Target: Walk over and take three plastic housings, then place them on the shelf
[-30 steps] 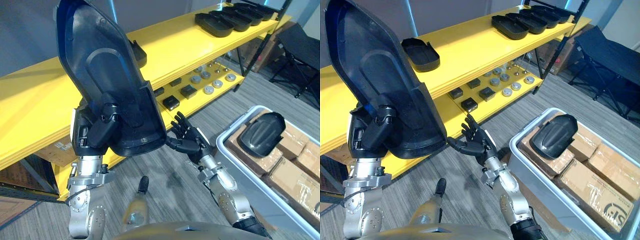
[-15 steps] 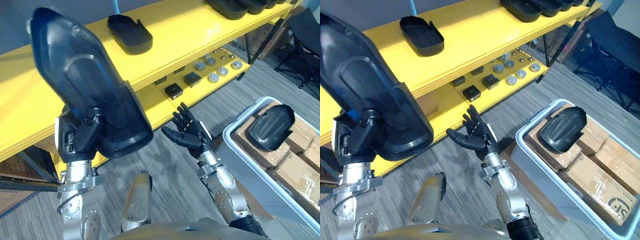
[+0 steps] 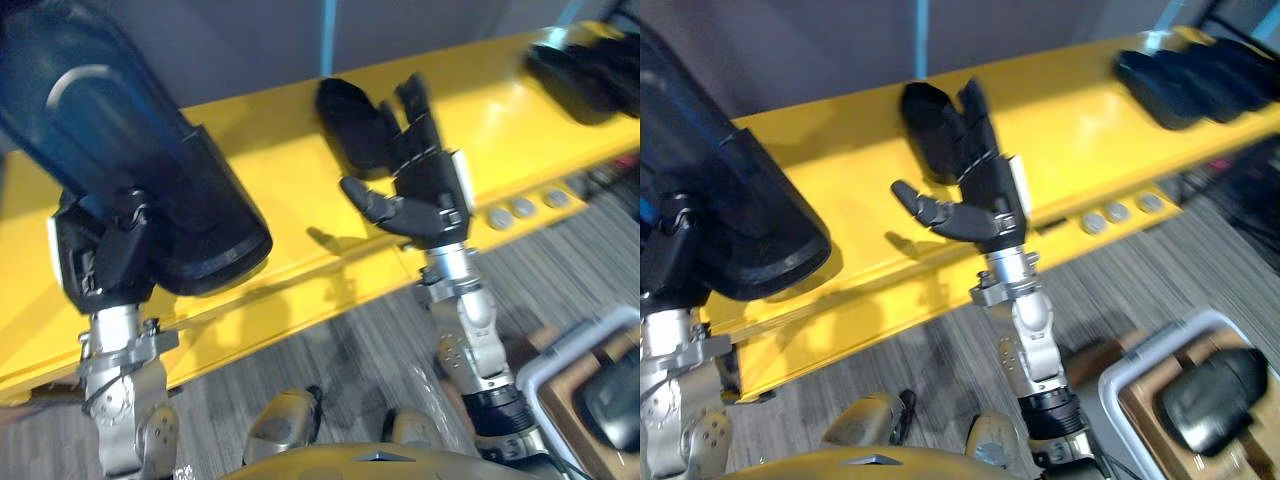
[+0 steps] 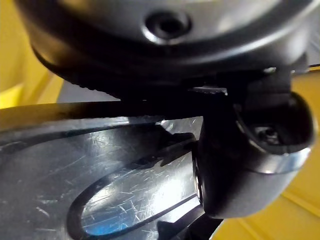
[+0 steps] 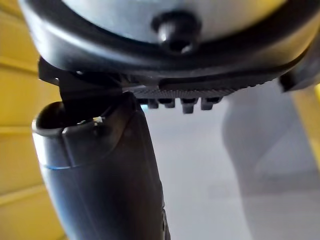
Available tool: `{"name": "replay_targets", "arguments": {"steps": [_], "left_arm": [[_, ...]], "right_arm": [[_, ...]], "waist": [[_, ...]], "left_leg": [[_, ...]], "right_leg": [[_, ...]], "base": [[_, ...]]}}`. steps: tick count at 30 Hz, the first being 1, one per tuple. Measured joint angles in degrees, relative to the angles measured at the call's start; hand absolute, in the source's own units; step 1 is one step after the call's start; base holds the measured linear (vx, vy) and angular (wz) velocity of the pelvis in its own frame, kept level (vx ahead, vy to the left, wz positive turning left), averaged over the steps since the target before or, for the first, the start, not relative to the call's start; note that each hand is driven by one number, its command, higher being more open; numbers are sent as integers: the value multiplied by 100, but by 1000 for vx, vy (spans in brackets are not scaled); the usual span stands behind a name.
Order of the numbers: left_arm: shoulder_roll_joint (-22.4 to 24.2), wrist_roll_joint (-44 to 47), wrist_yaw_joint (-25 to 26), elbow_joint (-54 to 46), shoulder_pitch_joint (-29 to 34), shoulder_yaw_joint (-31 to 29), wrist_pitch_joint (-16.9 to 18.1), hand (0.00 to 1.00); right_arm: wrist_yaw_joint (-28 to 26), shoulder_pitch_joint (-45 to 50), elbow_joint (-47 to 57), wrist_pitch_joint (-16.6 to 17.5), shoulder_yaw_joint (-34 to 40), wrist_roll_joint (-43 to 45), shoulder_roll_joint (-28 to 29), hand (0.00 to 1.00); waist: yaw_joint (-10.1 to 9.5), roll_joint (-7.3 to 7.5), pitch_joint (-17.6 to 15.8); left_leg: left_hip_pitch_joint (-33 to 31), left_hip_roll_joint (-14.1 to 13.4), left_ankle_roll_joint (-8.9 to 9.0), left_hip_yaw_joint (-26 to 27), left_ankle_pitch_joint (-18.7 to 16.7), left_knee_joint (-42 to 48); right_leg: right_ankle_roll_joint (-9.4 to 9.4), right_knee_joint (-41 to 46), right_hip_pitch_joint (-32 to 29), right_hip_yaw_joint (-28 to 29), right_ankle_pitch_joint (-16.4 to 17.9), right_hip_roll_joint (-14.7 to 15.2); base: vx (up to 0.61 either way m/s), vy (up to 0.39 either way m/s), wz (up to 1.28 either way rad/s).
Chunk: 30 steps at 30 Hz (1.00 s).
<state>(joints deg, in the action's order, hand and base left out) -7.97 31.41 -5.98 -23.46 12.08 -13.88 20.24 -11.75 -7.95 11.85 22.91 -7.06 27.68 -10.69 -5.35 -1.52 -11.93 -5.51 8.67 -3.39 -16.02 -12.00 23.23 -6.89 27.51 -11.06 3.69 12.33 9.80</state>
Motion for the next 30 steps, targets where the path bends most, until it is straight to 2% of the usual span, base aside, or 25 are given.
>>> {"name": "replay_targets", "arguments": {"steps": [1,3,4,5,6,7,8,10,14,18,22,26,30], "left_arm": [[-9,0,-13,56,-12,-4,1,0],[-66,7,-13,56,20,-39,29,0],[-28,70,-55,99,39,-50,64,0],[75,156,-79,98,145,-44,65,0],[135,223,-175,118,230,-20,61,0],[154,220,-225,131,221,22,61,0],[182,218,-298,133,193,137,62,0],[287,111,-386,132,119,355,62,0],[343,-244,-423,131,124,520,10,0],[318,-572,-451,131,153,519,-423,0],[-51,-808,-714,150,210,507,-937,0],[-487,-898,-1025,596,194,478,-1345,0],[-594,-897,-1041,1236,111,477,-1594,0]], "right_arm": [[-138,0,55,1,99,252,-65,100],[-203,-6,200,-6,166,620,-79,100],[-224,-37,269,-11,205,697,-109,100],[-241,-75,266,-78,210,698,-163,100],[-199,-52,267,-195,228,694,-263,100],[-158,-24,262,-266,273,692,-287,100],[-103,49,240,-390,419,674,-325,100],[-62,291,229,-482,745,643,-231,100],[-85,687,229,-518,1080,638,-116,100],[-53,756,243,-518,1214,520,105,100],[-24,1169,662,-519,1276,406,217,100],[-16,1296,716,-509,1559,207,202,100],[-40,1399,877,-504,1744,197,185,100]], "waist": [[25,53,86],[-26,230,287],[-78,255,357],[-82,113,390],[-53,27,435],[-17,-6,438],[75,-68,464],[135,-112,496],[180,-109,507],[234,-114,512],[261,-74,543],[423,-87,640],[575,-104,655]], "left_leg": [[192,32,57,-192,-33,-111],[220,31,308,-289,-180,-89],[198,-68,571,-240,-360,45],[168,-307,716,-97,-416,101],[159,-611,833,356,-434,34],[169,-767,847,679,-429,-27],[201,-1067,837,1313,-366,-225],[277,-1224,611,2066,-128,-582],[435,-1015,540,2028,139,-961],[605,-921,543,2034,260,-1186],[784,-910,530,2081,383,-1491],[923,-905,534,2199,525,-1774],[991,-902,521,2335,608,-1930]], "right_leg": [[-123,-225,10,-9,-91,15],[-31,-940,50,-290,-754,22],[-32,-1179,205,-585,-907,33],[57,-1388,416,-842,-966,-107],[102,-1639,687,-1149,-985,-197],[140,-1732,826,-1317,-971,-225],[190,-1860,1032,-1623,-940,-267],[203,-2033,1256,-1983,-943,-240],[190,-2278,1529,-2299,-953,-81],[183,-2281,1650,-2402,-956,7],[183,-2281,1659,-2372,-956,10],[183,-2293,1620,-2253,-957,4],[169,-2384,1597,-2142,-965,-13]], "base": [[442,-325,152],[356,-307,128],[329,-304,89],[307,-284,107],[225,-196,92],[208,-217,118],[188,-198,111],[144,-128,95],[89,0,49],[20,25,14],[4,6,-5],[-34,-7,-12],[-75,-16,-21]]}}
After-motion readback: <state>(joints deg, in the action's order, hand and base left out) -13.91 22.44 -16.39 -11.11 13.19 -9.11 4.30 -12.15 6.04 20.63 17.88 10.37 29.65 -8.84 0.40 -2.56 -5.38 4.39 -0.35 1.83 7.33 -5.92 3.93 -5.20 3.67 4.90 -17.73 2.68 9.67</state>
